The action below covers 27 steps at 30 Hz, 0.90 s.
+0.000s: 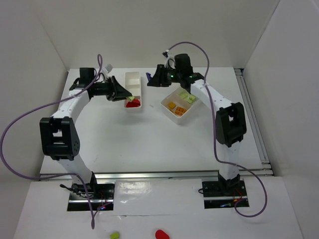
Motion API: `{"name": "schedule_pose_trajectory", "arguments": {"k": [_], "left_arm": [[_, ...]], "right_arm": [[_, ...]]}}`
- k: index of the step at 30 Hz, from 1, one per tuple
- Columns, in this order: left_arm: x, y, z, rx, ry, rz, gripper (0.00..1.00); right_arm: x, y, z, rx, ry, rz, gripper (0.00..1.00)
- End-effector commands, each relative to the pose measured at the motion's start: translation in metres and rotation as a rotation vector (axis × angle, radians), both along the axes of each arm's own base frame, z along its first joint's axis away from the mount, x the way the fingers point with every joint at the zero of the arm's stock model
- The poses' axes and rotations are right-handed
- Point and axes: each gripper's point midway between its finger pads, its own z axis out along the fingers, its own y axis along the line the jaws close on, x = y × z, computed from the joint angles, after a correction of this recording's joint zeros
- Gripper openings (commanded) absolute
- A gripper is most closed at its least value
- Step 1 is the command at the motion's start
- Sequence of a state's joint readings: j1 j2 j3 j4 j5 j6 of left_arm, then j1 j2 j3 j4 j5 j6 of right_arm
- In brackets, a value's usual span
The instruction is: Sort the legos into containers by color
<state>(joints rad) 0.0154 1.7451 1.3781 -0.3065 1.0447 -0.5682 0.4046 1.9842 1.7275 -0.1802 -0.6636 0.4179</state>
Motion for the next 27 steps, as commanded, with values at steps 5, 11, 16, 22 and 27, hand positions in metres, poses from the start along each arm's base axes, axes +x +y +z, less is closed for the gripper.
{"name": "schedule_pose_trajectory", "arguments": {"k": [5,11,16,22,27], "left_arm": [[-0.003,0.075,0.046,0.361,-0.076,0.431,0.00],[-0.024,0.095,0.072,0.435,-0.137,0.539,0.00],[-0.030,0.096,0.072,0.454,-0.150,0.523,0.00],[-0.036,0.094,0.074,0.454,-0.158,0.513,0.00],[-0.040,0.101,0.072,0.483,-0.156,0.523,0.00]], "right_arm": [[0.042,0.049,-0.033,-0.320,-0.162,-0.132,0.22],[0.068,0.084,-0.073,-0.387,-0.267,-0.167,0.23],[0.085,0.099,-0.087,-0.498,-0.429,-0.260,0.28],[0.102,0.110,-0.094,-0.474,-0.467,-0.281,0.31],[0.109,0.116,-0.102,-0.473,-0.468,-0.281,0.34]]}}
